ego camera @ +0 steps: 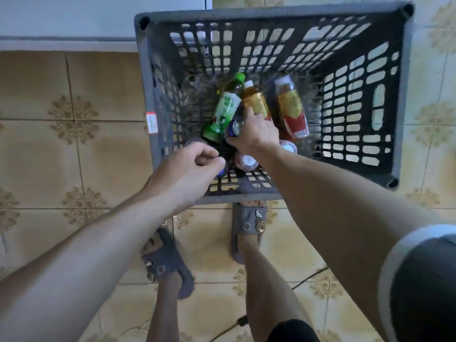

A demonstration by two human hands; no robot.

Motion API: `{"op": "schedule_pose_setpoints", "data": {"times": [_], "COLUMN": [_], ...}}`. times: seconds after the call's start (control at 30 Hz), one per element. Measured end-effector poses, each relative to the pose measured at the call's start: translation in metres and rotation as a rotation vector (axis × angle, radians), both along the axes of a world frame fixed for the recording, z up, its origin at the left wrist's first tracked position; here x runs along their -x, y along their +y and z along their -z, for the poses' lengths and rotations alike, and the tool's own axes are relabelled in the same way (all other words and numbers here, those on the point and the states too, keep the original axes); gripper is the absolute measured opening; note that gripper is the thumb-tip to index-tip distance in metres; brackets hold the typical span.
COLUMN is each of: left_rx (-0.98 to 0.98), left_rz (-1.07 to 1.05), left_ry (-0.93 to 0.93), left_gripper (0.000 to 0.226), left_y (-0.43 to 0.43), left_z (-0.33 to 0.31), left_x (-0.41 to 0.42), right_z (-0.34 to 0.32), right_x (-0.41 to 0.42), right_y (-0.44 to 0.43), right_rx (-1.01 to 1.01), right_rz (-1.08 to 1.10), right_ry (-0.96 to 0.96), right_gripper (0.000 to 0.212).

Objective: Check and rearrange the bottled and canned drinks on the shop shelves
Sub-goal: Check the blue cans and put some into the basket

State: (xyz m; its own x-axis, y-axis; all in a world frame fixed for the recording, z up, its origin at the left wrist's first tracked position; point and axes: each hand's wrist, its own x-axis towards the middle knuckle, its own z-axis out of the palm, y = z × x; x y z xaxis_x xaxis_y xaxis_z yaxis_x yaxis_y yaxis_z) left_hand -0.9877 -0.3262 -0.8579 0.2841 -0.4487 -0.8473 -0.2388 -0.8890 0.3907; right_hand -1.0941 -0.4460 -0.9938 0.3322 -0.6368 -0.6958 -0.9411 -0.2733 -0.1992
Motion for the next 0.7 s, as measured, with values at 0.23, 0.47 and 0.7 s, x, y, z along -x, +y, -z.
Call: {"op": "schedule_pose_setpoints", "data": {"times": [0.23, 0.47, 0.7], "left_rx": [-0.043, -0.038, 0.107], "left_rz": [-0.066, -0.011, 0.121], "left_ry": [0.043, -0.006, -0.036], "left_gripper": [0.016, 0.022, 0.030], "left_y": [0.036, 0.052, 0.072], "left_z": [0.000, -0.070, -0.206], "left_x": [-0.006, -0.001, -0.015], "right_z": [0.019, -0.060, -0.214], "right_x": [0.008, 0.018, 0.002], "right_y": [0.006, 0.001, 0.029], "right_rx": [-0.070, -0.074, -0.054], "right_rz": [0.006, 0.008, -0.055], "right_ry": [0.072, 0.077, 0.036], "right_gripper": [0.044, 0.025, 0.024]}}
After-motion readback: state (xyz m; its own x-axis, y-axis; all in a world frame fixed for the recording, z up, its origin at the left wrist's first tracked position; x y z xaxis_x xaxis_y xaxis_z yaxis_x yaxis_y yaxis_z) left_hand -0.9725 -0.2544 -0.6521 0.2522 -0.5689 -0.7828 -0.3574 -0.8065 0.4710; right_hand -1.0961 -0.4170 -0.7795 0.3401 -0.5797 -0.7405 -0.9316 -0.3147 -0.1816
